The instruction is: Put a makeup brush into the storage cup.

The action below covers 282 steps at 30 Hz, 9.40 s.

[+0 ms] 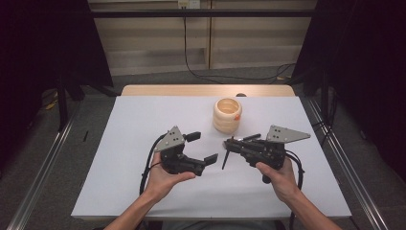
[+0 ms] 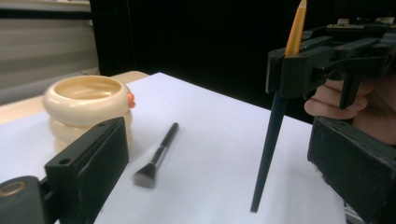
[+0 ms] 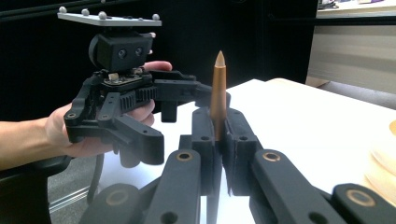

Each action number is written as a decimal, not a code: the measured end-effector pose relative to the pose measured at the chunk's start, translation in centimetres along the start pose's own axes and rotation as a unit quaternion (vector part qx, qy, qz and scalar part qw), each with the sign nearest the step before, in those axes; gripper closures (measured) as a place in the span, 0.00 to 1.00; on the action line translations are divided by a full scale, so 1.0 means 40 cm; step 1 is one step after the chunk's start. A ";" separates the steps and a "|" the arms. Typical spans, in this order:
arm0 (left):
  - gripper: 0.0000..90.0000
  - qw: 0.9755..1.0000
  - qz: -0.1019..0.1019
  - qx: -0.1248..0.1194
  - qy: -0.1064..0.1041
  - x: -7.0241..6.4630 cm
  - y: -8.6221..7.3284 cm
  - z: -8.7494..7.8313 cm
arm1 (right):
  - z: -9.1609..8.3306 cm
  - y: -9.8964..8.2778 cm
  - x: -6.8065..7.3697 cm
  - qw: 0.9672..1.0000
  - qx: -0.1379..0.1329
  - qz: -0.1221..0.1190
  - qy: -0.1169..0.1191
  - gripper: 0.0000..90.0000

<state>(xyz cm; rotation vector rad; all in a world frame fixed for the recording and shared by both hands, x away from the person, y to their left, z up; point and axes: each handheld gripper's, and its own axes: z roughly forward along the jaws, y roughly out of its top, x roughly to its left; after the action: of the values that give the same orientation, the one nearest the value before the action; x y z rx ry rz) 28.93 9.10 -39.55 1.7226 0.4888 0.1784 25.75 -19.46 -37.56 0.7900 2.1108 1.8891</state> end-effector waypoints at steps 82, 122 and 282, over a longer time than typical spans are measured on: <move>0.01 0.991 -0.038 0.013 0.128 0.047 -0.177 -0.313 | -0.002 0.152 -0.189 0.991 -0.010 -0.038 -0.126 0.93; 0.01 0.992 -0.025 0.020 0.123 0.047 -0.177 -0.324 | 0.135 0.204 -0.327 0.982 0.009 -0.032 -0.187 0.93; 0.01 0.989 -0.011 0.011 0.147 0.042 -0.169 -0.337 | -0.151 -0.070 -0.141 0.974 0.016 -0.008 -0.227 0.00</move>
<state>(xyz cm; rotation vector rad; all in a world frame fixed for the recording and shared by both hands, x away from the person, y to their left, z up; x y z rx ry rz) 23.82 22.83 -43.46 1.7195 0.7272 0.4174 26.84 -27.64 -40.40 1.0857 1.8542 1.4878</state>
